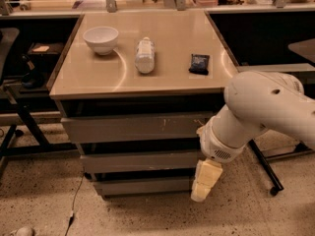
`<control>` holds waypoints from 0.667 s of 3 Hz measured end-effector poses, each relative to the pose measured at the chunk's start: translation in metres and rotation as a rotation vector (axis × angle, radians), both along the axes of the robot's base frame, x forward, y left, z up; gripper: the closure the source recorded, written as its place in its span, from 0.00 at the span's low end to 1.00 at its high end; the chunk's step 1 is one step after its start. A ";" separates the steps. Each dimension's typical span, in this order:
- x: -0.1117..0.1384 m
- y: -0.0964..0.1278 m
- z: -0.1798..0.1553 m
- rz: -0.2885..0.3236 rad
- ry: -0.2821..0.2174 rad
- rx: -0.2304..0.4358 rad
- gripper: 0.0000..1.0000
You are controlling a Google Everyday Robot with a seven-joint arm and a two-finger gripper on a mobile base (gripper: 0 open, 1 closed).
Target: Open bottom drawer
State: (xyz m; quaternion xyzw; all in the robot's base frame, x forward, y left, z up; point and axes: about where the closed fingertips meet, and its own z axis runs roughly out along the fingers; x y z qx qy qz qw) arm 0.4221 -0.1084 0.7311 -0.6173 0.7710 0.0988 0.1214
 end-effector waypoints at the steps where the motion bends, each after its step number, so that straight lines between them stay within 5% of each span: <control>1: 0.000 -0.001 0.001 -0.002 -0.002 -0.001 0.00; 2: -0.001 0.020 -0.046 0.000 0.053 0.044 0.00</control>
Offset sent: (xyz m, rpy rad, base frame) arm -0.0007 0.0610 -0.1410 0.1391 0.1699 0.0018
